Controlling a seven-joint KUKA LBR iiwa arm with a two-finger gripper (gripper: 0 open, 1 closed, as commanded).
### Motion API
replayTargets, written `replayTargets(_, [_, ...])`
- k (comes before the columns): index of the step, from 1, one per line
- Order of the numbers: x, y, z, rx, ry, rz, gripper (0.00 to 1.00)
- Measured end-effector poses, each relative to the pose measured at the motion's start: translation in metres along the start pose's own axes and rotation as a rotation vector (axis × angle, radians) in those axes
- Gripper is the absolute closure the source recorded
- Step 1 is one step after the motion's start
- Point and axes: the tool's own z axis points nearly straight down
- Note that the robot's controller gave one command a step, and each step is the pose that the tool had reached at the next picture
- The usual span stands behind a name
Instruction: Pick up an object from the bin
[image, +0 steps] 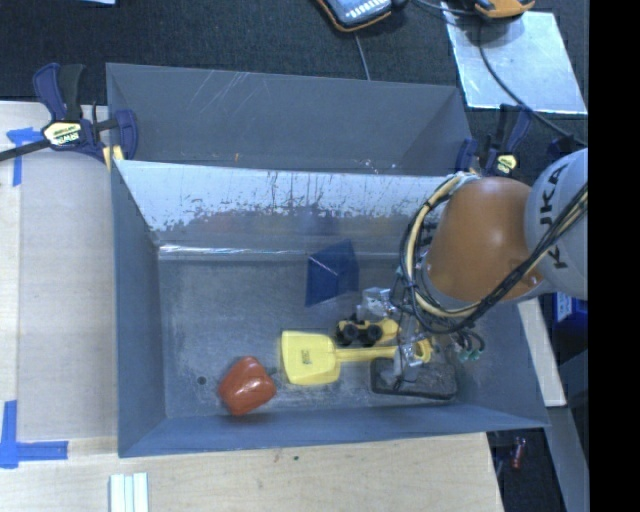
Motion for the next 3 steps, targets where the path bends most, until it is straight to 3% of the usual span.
replayTargets(1, [-0.009, -0.014, 0.040, 0.010, -0.022, -0.231, 0.00])
replayTargets(2, [-0.025, -0.020, 0.038, 0.003, -0.013, -0.102, 1.00])
replayTargets(3, [-0.025, -0.020, 0.038, 0.003, -0.013, -0.103, 1.00])
